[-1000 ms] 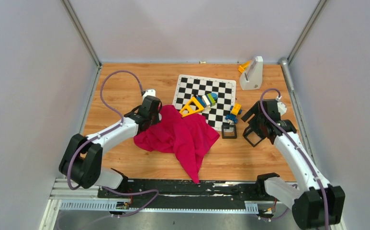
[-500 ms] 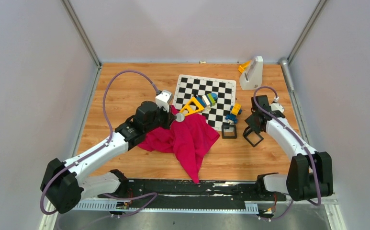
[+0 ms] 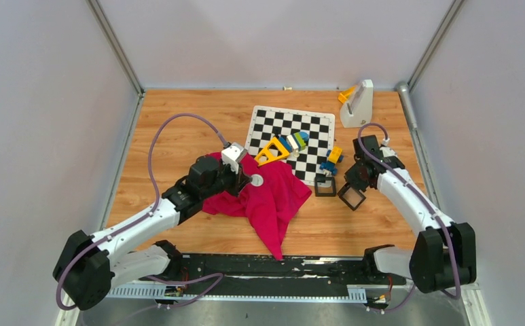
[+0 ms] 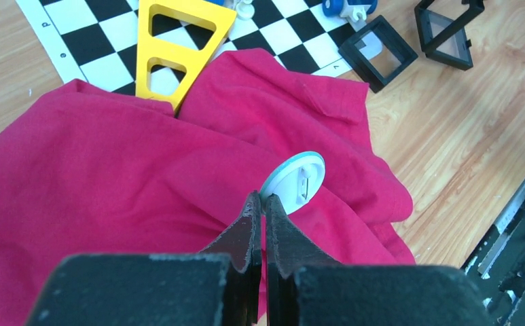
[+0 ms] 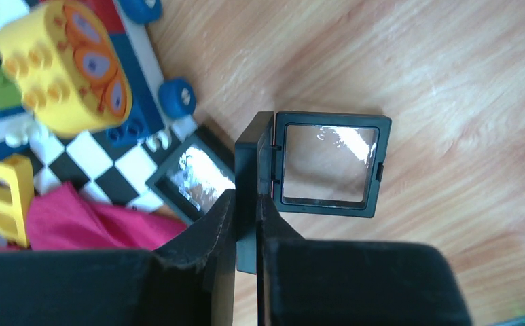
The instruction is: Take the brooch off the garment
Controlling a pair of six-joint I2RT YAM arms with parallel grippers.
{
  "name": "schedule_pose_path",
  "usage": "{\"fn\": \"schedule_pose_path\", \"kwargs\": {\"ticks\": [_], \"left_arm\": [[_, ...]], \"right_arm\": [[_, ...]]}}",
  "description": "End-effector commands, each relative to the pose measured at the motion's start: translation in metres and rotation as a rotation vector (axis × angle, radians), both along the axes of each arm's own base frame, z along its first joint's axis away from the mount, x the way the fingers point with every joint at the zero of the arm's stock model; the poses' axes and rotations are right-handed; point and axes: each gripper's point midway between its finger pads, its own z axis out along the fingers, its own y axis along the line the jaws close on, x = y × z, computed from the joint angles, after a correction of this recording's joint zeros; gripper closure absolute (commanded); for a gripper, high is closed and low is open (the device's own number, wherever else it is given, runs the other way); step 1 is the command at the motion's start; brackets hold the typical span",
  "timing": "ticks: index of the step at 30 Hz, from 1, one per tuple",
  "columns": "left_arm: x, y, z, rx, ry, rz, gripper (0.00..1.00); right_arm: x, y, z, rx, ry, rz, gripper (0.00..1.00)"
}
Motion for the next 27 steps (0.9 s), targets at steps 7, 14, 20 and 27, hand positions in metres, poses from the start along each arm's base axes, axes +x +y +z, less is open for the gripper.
{"fn": "schedule_pose_path", "kwargs": {"ticks": [7,14,20,27], "left_arm": [[-0.003,-0.016,0.024,-0.083,-0.095,-0.087,1.00],[-0.004,-0.019,0.020,-0.090,-0.086,-0.107,1.00],[-0.002,-0.018,0.016,-0.074,-0.079,-0.097,1.00],[0.001,-0.016,0.012,-0.057,-0.073,-0.082,1.00]], "right_arm": [[-0.045,0.048,0.029,0.088,-0.030,0.171,1.00],[-0.071,0.092,0.023,0.013,0.051,0.373,0.97],[-0.085,0.104,-0.003,-0.111,0.189,0.459,0.97],[-0.089,0.130,-0.016,-0.259,0.214,0.614,0.69]]}}
